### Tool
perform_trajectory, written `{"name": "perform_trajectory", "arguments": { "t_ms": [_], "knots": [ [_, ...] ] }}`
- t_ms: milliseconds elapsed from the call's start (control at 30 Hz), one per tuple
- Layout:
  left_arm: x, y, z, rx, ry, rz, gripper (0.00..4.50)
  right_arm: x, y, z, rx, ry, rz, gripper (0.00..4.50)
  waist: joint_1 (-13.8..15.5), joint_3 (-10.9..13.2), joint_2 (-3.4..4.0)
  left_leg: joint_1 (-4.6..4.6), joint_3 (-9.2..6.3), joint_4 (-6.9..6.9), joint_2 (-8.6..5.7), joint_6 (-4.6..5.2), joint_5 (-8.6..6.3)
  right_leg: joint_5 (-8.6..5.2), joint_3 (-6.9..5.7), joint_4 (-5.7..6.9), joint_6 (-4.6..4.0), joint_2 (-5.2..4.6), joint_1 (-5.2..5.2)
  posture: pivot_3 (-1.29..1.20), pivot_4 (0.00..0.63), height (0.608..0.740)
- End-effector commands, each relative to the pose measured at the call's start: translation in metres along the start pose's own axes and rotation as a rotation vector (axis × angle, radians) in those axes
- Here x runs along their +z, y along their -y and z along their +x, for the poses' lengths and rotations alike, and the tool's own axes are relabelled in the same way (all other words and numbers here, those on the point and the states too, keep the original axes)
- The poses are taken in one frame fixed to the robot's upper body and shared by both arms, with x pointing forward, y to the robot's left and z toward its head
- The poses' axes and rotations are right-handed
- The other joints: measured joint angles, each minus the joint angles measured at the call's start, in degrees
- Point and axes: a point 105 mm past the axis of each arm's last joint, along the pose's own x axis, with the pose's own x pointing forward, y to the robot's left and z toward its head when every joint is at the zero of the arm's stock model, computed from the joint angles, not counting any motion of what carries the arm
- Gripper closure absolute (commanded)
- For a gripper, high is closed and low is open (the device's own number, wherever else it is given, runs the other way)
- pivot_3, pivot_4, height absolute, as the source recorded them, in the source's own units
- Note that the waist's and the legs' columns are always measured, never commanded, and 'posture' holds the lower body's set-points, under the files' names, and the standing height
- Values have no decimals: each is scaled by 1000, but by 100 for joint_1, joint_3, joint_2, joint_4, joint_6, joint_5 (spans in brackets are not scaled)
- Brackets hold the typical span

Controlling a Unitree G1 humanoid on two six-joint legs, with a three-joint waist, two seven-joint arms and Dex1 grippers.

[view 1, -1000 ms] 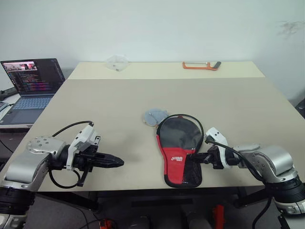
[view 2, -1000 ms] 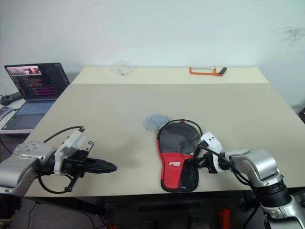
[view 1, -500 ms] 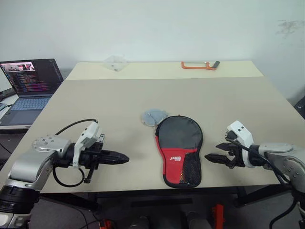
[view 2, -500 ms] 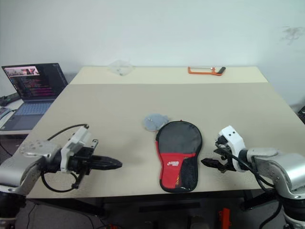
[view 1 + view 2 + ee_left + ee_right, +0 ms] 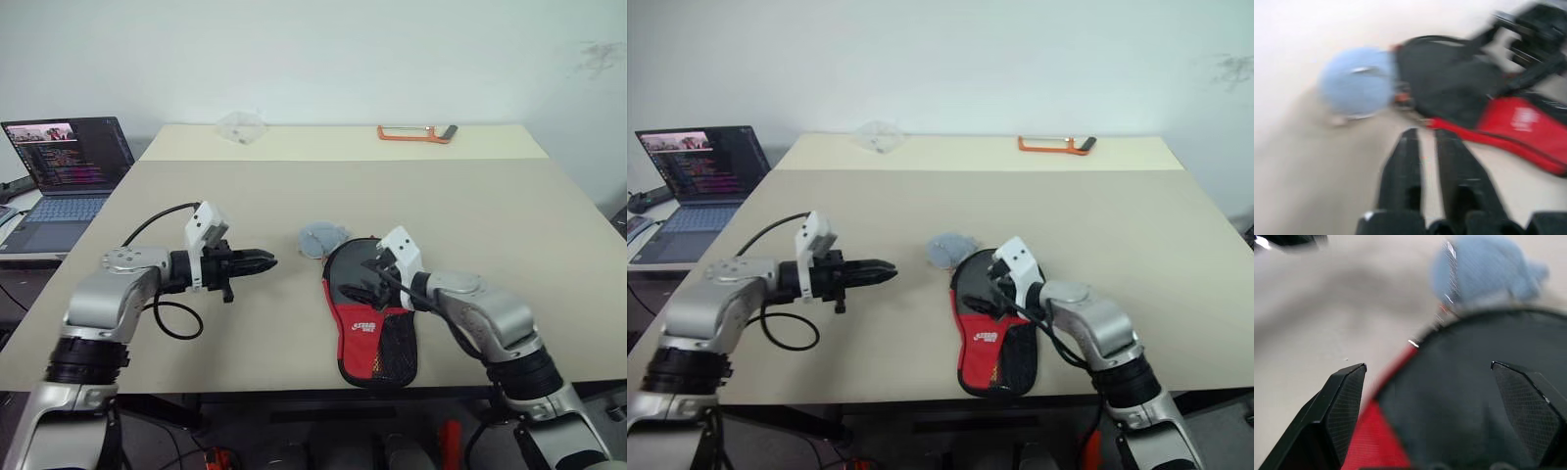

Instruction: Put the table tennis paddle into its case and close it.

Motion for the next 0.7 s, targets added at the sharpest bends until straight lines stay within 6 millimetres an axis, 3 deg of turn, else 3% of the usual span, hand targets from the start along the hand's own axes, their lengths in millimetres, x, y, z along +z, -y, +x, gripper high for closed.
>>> {"name": "perform_trajectory", "arguments": {
  "t_ms": [33,267,433,700],
  "knots": [
    [18,-17,1,86,30,95,2429,-6,-3,4,-36,12,-40,0,-4,0,0,0,0,-3,0,0,0,0,0,-2,0,0,-2,0,150,740],
    [27,-39,23,98,55,126,22,-17,-8,4,-46,-8,-48,0,-5,-2,-3,15,0,0,-2,1,0,0,-1,6,0,2,14,0,150,740],
    [22,-46,37,37,0,180,22,-20,-4,6,-94,-10,-40,0,-13,-3,-5,19,2,1,-1,1,0,0,0,19,0,4,11,0,150,740],
    [13,-51,65,37,-66,276,22,-20,-16,11,-73,-11,-33,0,-15,-5,-8,17,3,6,-3,1,0,0,0,19,0,4,11,0,150,740]
  ]
}}
